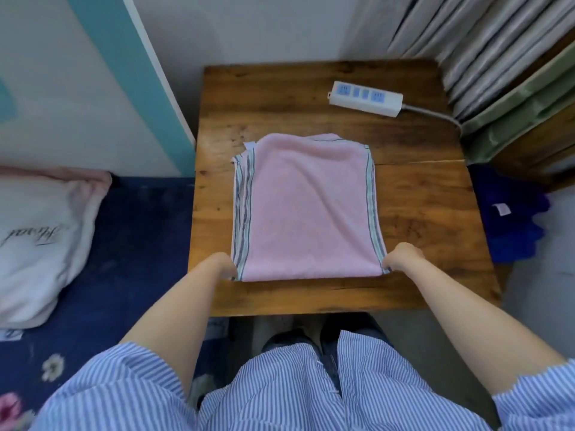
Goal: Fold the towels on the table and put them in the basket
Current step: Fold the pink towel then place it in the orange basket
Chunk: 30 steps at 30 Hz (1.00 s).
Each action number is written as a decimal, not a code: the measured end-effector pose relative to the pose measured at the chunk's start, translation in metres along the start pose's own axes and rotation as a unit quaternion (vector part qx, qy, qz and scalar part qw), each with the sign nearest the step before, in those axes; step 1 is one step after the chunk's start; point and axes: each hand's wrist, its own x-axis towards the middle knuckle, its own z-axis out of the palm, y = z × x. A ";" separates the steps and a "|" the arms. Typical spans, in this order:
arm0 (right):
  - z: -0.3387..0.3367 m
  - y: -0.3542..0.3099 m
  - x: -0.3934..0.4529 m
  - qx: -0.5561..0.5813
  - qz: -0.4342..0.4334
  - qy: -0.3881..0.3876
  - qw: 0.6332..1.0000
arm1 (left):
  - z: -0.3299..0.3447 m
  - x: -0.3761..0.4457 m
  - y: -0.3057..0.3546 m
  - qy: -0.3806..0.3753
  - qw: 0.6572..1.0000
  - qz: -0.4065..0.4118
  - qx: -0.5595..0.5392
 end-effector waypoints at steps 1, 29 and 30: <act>0.003 0.002 0.001 -0.024 0.008 -0.018 1.000 | 0.005 0.000 -0.003 -0.013 1.000 -0.005 -0.011; -0.139 -0.129 0.092 0.061 -0.246 0.128 0.959 | -0.165 0.082 0.124 0.285 0.949 0.115 -0.073; -0.145 -0.133 0.100 0.045 -0.252 0.118 0.959 | -0.172 0.089 0.130 0.286 0.946 0.132 -0.075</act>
